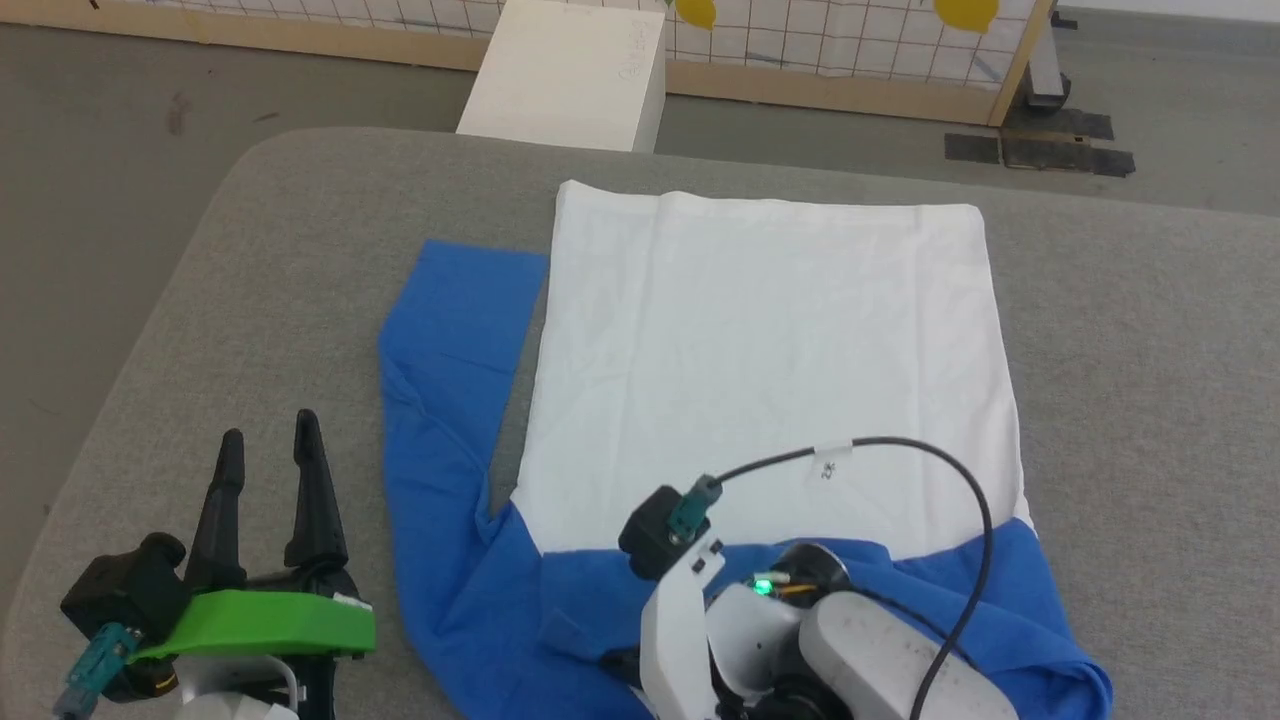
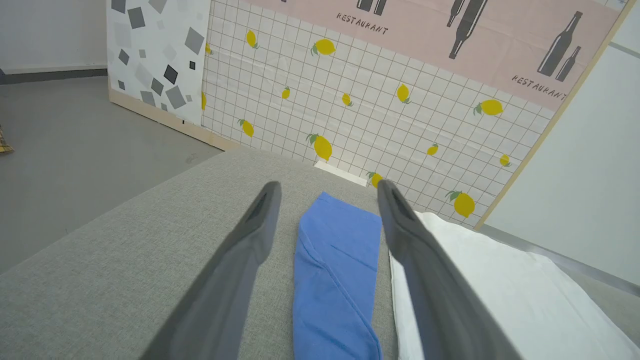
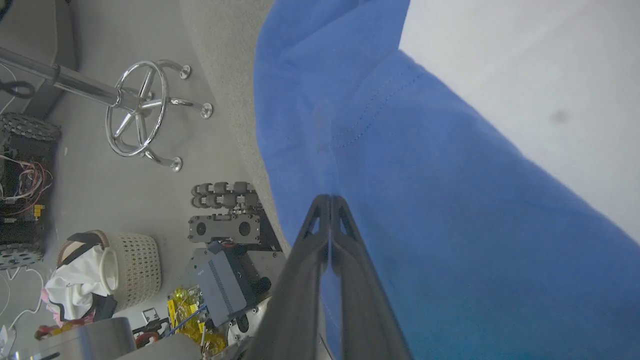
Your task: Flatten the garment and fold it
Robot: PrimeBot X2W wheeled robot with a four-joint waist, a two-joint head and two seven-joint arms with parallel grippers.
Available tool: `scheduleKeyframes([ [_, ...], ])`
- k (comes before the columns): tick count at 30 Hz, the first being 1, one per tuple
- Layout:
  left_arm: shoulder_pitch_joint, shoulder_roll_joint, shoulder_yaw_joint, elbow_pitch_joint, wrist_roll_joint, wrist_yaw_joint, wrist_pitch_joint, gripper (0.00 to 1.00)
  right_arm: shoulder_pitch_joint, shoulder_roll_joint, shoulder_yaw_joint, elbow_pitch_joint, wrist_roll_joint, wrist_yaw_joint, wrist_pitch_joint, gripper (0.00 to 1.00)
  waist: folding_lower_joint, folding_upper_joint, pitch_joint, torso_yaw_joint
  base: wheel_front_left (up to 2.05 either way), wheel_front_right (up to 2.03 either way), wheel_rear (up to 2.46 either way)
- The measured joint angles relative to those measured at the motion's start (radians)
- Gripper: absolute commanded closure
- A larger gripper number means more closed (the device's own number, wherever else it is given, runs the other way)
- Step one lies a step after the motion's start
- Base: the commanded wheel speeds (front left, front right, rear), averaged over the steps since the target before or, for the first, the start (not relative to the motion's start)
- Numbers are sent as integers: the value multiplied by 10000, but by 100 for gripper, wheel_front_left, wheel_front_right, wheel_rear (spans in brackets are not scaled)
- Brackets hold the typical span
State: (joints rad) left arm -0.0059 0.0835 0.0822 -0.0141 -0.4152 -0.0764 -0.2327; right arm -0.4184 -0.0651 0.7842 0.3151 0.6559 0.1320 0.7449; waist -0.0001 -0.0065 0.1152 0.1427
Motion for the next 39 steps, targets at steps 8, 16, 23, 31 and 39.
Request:
scheduleKeyframes([
  [8,-7,-23,-65,167,-59,0,-69,0,29,92,-31,360,930,0,-972,0,0,0,-29,-76,0,0,0],
  [16,53,23,-65,238,-59,86,-42,0,-158,115,-1603,-932,1751,0,-1572,0,0,0,-445,-254,0,0,0],
  [23,281,81,-44,115,-79,217,138,0,-113,-146,-5166,-1871,1087,0,-2780,0,0,0,-702,-639,0,0,0],
  [31,353,75,-92,65,-115,307,261,0,778,-268,-8715,-2708,-635,0,-3321,0,0,0,-685,-1012,0,0,0],
  [39,-340,198,-63,692,-314,844,1546,0,1728,-6,-10322,-3699,-1233,0,-2901,0,0,0,-165,-1138,0,0,0],
])
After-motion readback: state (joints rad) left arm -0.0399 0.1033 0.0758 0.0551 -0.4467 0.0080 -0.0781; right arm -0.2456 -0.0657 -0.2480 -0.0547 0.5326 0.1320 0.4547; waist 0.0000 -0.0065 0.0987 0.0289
